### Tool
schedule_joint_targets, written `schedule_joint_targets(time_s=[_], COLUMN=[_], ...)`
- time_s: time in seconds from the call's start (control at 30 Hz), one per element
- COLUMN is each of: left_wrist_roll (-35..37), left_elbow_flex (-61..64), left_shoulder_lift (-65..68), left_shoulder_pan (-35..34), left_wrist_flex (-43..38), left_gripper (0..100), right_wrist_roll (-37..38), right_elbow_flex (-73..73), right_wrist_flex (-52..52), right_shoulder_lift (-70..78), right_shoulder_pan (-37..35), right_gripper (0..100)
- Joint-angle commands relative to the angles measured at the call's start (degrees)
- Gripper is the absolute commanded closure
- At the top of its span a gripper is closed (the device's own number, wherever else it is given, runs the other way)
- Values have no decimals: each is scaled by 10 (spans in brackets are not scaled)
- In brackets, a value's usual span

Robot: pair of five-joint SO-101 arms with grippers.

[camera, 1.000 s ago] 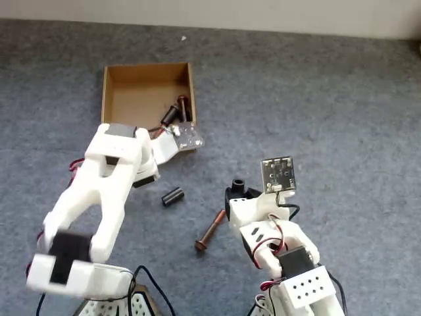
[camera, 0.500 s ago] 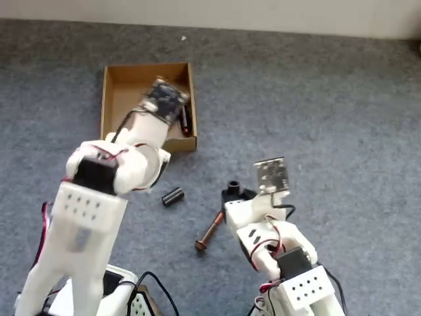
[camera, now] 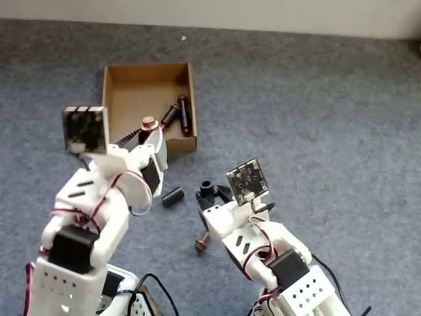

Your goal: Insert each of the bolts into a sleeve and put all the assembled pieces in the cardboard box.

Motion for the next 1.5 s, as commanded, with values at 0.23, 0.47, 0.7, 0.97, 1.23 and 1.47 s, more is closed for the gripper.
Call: schedule_joint_targets(time_s=[0.23, 0.47, 0.7, 0.97, 1.23, 1.47], left_wrist_roll=[69, 25, -19, -19, -19, -19], left_elbow_flex=[153, 190, 220, 216, 198, 180], left_shoulder_lift=[-190, -256, -288, -335, -338, -339], left_shoulder_pan=[45, 63, 71, 109, 121, 117], left_wrist_flex=[-119, -119, -119, -59, -43, -41], left_gripper=[995, 995, 995, 995, 995, 995], right_wrist_roll=[75, 80, 79, 79, 80, 80], right_elbow_flex=[-36, -36, -36, -35, -36, -35], right_wrist_flex=[-125, -124, -122, -109, -85, -64], right_shoulder_lift=[-7, -7, -7, -6, -9, -9], right_shoulder_pan=[-67, -71, -71, -71, -72, -74], right_gripper=[994, 994, 994, 994, 994, 994])
